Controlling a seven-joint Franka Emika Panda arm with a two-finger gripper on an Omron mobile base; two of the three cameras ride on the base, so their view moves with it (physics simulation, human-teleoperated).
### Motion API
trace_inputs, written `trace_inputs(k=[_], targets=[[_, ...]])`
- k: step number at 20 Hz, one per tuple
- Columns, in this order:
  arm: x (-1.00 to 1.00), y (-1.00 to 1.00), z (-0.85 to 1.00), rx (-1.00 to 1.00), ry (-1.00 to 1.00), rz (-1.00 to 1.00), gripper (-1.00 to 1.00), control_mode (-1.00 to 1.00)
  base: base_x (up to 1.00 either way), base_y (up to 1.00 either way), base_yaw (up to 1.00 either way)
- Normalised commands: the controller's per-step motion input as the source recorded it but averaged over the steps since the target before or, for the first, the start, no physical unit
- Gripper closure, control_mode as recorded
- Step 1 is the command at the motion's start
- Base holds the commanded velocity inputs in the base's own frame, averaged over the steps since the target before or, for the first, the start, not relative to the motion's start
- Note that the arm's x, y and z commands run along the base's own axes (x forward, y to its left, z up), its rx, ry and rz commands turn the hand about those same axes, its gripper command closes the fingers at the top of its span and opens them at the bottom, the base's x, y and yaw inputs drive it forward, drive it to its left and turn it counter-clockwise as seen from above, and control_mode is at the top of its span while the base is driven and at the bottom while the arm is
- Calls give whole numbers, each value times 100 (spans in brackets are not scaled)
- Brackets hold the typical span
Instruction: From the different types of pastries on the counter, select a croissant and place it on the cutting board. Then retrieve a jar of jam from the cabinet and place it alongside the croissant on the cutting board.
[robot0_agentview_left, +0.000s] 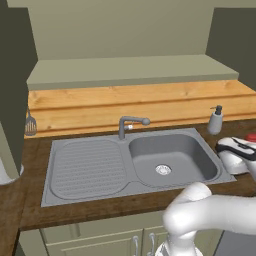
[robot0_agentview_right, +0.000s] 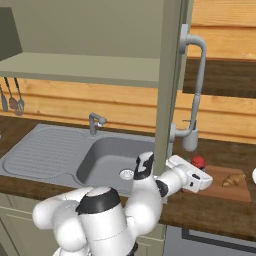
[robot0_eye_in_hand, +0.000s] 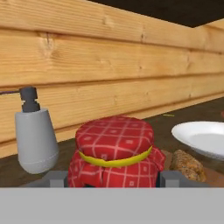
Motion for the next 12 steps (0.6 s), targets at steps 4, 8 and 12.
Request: trace_inputs(k=[4,8,12], targets=[[26,-40,-37,0,0,-1,100,-100,0,0,0],[16,-41,-33,0,0,-3,100,-100,0,0,0],[27,-28,-29,0,0,-3,100,-100,0,0,0]])
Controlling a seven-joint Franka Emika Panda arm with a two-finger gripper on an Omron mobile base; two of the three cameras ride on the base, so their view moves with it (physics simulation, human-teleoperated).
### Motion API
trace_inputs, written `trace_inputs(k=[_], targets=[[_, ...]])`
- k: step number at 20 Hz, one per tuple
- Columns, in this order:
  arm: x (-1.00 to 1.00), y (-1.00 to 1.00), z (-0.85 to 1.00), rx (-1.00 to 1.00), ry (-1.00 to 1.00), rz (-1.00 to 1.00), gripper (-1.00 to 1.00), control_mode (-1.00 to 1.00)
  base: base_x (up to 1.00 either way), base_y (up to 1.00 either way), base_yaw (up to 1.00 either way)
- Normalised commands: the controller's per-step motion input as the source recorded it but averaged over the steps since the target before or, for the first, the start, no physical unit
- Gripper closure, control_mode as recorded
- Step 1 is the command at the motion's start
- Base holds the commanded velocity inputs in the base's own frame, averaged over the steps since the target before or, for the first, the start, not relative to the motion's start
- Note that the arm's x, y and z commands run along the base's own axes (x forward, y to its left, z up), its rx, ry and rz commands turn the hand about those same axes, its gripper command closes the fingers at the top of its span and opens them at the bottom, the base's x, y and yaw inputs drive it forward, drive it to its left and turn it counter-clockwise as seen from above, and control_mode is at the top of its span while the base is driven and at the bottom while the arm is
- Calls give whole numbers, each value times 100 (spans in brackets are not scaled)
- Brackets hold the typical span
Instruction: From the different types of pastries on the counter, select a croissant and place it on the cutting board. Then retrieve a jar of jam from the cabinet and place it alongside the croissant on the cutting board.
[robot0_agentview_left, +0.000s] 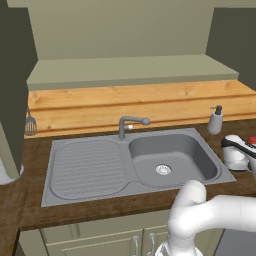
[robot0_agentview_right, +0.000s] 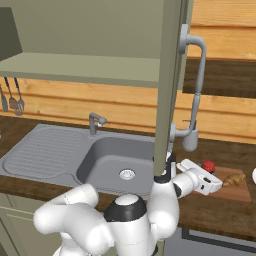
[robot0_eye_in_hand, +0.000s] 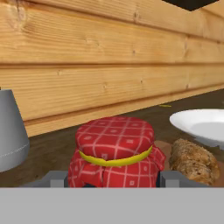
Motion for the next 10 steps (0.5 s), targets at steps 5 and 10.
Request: trace_inputs(k=[5,10], targets=[[31,-21,-29,0,0,-1,100,-100,0,0,0],[32,-9,-33,0,0,0,100,-100,0,0,0]])
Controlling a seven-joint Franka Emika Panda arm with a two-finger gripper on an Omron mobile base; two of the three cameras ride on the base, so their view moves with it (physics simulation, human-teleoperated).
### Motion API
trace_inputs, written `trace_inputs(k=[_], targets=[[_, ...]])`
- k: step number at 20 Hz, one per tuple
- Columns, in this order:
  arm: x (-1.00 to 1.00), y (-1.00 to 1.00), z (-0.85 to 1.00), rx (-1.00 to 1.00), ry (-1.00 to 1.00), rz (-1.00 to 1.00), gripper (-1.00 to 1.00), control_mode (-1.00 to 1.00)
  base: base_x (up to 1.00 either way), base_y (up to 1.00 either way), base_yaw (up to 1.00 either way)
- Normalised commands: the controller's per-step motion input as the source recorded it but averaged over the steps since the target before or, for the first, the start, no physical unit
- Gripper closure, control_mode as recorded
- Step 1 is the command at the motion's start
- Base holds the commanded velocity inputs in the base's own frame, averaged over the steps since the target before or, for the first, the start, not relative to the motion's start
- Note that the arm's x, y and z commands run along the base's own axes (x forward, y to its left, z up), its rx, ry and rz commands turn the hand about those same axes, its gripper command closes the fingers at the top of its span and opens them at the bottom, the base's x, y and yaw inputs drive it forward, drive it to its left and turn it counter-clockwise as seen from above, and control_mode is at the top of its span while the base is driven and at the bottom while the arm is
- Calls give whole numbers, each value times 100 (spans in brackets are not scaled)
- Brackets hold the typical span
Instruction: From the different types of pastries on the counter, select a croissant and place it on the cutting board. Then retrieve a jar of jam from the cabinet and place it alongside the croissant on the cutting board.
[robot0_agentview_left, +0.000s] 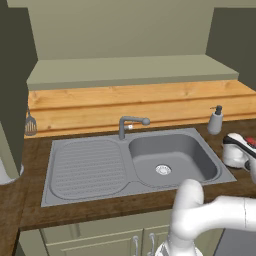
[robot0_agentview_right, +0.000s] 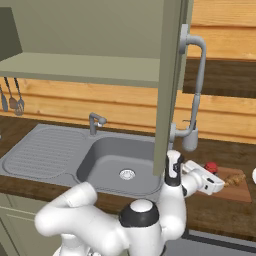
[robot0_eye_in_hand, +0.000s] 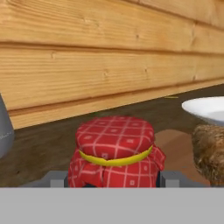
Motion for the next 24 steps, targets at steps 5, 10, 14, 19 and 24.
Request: trace_inputs(k=[5,10,14,19,24], targets=[[39,-17,-29,0,0,0,100,-100,0,0,0],[7,-28,-47,0,-2,0,100,-100,0,0,0],[-26,-7,-51,0,0,0,-100,-100,0,0,0],[-36,-7,-1,1,0,-2,-100,-100,0,0,0],[-50,0,62,0,-11,-7,-100,-100,0,0,0]])
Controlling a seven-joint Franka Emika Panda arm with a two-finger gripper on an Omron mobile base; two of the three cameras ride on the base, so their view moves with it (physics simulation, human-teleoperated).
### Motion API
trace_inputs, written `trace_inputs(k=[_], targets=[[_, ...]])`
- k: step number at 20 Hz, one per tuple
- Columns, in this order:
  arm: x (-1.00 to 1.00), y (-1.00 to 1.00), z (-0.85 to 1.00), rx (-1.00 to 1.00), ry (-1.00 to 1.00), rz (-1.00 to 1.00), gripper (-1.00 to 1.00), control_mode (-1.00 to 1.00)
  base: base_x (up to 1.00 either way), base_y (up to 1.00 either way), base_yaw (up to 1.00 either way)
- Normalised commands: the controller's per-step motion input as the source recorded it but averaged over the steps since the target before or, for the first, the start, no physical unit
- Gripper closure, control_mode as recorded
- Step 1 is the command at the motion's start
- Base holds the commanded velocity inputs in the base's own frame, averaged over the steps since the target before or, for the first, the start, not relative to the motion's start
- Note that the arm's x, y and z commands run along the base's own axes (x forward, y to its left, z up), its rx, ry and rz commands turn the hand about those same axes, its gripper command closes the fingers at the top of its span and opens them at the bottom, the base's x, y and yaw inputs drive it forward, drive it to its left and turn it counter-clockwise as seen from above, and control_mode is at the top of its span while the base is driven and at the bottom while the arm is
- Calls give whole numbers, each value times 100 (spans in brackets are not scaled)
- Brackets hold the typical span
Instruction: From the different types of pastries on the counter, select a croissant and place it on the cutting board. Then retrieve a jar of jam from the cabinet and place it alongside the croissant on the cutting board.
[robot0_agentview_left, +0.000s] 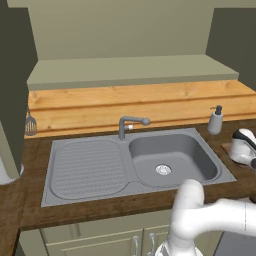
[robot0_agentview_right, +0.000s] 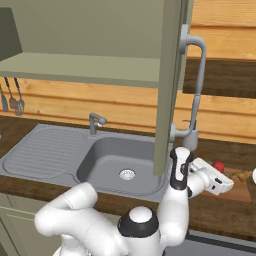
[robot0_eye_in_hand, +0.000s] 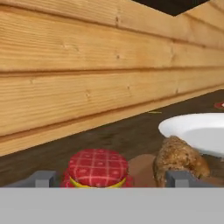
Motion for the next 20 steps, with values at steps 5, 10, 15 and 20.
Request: trace_inputs(k=[5,10,15,20], targets=[[-67,21,48,0,-17,-5,-100,-100,0,0,0],[-63,95,1,0,-5,3,-100,-100,0,0,0],[-23,100,34,-1,-1,5,-100,-100,0,0,0],[-5,93,88,-1,29,2,-100,-100,0,0,0]])
